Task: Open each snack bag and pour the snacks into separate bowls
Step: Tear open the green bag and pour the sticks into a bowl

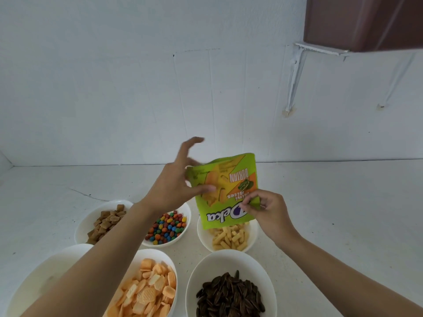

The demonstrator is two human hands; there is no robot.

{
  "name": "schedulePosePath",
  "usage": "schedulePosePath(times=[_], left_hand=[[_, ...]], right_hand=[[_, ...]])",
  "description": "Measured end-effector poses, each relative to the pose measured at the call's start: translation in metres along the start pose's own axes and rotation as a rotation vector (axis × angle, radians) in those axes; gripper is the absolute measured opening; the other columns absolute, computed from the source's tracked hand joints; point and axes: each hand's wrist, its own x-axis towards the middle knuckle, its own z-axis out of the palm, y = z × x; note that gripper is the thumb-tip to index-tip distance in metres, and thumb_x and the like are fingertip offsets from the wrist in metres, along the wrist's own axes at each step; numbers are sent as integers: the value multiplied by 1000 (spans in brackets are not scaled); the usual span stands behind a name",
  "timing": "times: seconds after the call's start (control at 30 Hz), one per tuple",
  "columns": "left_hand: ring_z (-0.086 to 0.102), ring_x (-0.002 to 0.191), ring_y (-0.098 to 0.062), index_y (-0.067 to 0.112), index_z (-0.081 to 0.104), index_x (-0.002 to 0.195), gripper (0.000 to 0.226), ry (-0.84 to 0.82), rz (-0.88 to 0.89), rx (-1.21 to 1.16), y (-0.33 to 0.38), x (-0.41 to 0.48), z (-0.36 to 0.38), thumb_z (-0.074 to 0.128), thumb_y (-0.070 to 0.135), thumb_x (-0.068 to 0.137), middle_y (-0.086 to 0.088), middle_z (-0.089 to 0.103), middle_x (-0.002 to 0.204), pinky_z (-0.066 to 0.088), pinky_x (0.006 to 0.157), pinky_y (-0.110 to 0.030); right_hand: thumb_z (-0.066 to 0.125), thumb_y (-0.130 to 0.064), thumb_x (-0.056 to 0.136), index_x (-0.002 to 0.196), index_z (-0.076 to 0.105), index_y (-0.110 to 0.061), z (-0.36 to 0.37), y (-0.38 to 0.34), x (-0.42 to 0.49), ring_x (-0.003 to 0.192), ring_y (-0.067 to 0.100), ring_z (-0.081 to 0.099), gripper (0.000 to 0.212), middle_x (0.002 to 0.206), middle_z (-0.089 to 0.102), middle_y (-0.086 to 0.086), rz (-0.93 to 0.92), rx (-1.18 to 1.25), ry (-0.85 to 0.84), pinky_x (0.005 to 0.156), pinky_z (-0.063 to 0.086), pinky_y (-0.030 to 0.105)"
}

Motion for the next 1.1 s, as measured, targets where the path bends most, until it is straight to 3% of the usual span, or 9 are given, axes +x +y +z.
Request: schedulePosePath(times=[0.1,0.23,0.4,0.5,0.63,0.73,0.83,0.97,1.1], left_hand=[[77,85,-21,46,37,136,84,11,-263,-340,-20,-18,11,87,16,75,-6,74,103,61,74,-30],[74,97,-14,27,63,118,39,-41,-203,-249,-41,-29,39,79,17,84,9,77,106,61,79,-29],[74,94,-8,27,66,114,39,48,-257,-339,-44,-33,61,79,6,83,11,77,101,60,76,-25],[75,92,-11,18,71,109,31,54,-236,-291,-49,-35,67,80,7,82,6,78,100,62,79,-30],[76,90,-17,20,70,109,34,104,-206,-323,-44,-25,61,83,11,79,3,79,98,63,78,-37],[75,86,-10,28,59,122,53,32,-196,-280,-42,-20,53,86,18,78,9,79,96,60,73,-23],[74,82,-4,25,55,127,53,-31,-181,-210,-46,-30,55,82,15,82,13,79,92,55,70,-14],[77,88,-17,30,62,124,50,16,-236,-319,-51,-32,57,81,10,83,7,79,98,63,73,-32],[76,88,-15,32,59,119,47,17,-249,-310,-49,-31,59,83,17,81,8,79,99,62,72,-31]], right_hand=[[79,5,79,69,72,-22,-2,-3,0,92,17,73,30,88,77,-2,-4,40,34,73,61,30],[81,1,78,75,73,-17,3,-6,0,93,16,73,21,90,76,-2,-32,28,-4,75,61,32],[86,-6,73,76,78,-18,11,-1,-7,88,11,70,15,85,75,-6,-31,-80,-57,80,56,26],[85,-3,73,73,79,-16,11,0,-7,85,10,71,14,79,76,-6,-16,-93,-33,80,55,26],[84,0,74,66,73,-11,10,-12,0,79,4,68,17,72,72,-9,-80,-89,40,73,51,14],[81,3,77,66,68,-10,12,-17,3,76,2,63,22,69,67,-12,-108,-61,54,73,48,11],[80,-2,80,71,64,-15,13,-11,1,81,2,62,23,76,65,-14,-116,-104,40,75,47,11],[81,-6,81,89,58,-24,8,-5,-5,101,-6,62,30,99,64,-20,-122,-253,-113,75,51,12],[80,-3,81,89,53,-22,6,-6,-4,103,-11,62,33,103,66,-12,-140,-289,-91,68,53,13]])
